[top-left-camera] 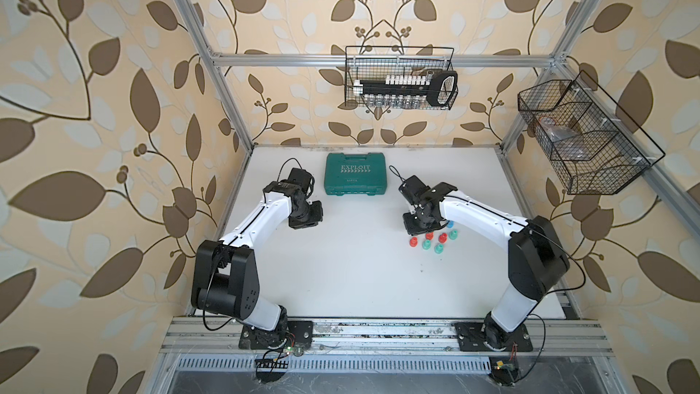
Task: Close the stamp cap
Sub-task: Place the stamp at the center of the board, then reset both arms
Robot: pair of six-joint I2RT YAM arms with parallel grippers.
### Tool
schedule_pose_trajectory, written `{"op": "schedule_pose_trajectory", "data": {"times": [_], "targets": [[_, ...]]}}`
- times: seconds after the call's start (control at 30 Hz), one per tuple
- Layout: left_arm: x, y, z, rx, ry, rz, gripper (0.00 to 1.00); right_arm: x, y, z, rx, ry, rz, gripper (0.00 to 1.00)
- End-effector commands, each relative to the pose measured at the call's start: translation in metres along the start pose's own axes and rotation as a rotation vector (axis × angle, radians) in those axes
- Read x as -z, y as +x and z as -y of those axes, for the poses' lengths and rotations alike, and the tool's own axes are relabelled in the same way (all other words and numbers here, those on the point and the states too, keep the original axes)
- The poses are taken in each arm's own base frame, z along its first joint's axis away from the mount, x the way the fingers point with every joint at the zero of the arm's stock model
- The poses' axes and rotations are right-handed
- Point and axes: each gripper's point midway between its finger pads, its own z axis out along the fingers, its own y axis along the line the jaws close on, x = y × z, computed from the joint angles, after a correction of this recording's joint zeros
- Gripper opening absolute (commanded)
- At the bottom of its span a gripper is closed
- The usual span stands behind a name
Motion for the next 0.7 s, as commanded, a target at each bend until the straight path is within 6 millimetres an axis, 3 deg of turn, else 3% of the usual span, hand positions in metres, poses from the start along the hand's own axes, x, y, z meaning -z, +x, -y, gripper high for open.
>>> {"op": "schedule_pose_trajectory", "data": {"times": [0.0,0.1,0.13,0.23,0.27,0.3,0.47,0.67], "targets": [[0.012,-0.005,0.004,0.016,0.028,0.051,0.27,0.038,-0.016,0.033,-0.037,0.023,0.115,0.45],[0.018,-0.012,0.008,0.036,0.048,0.093,0.54,0.055,-0.03,0.067,-0.099,0.031,0.21,0.57],[0.024,-0.015,0.01,0.041,0.058,0.123,0.74,0.061,-0.033,0.081,-0.127,0.038,0.244,0.64],[0.031,-0.022,0.008,0.068,0.044,0.169,0.94,0.071,-0.042,0.121,-0.209,0.064,0.329,0.82],[0.033,-0.025,0.007,0.082,0.037,0.189,0.99,0.072,-0.043,0.135,-0.243,0.07,0.348,0.92],[0.034,-0.027,0.005,0.094,0.028,0.206,0.99,0.072,-0.043,0.146,-0.271,0.075,0.361,0.98],[0.038,-0.043,-0.014,0.171,-0.053,0.336,0.99,0.066,-0.039,0.205,-0.425,0.171,0.422,0.98],[0.051,-0.061,-0.057,0.257,-0.244,0.556,0.99,0.047,-0.037,0.231,-0.446,0.263,0.574,0.98]]}}
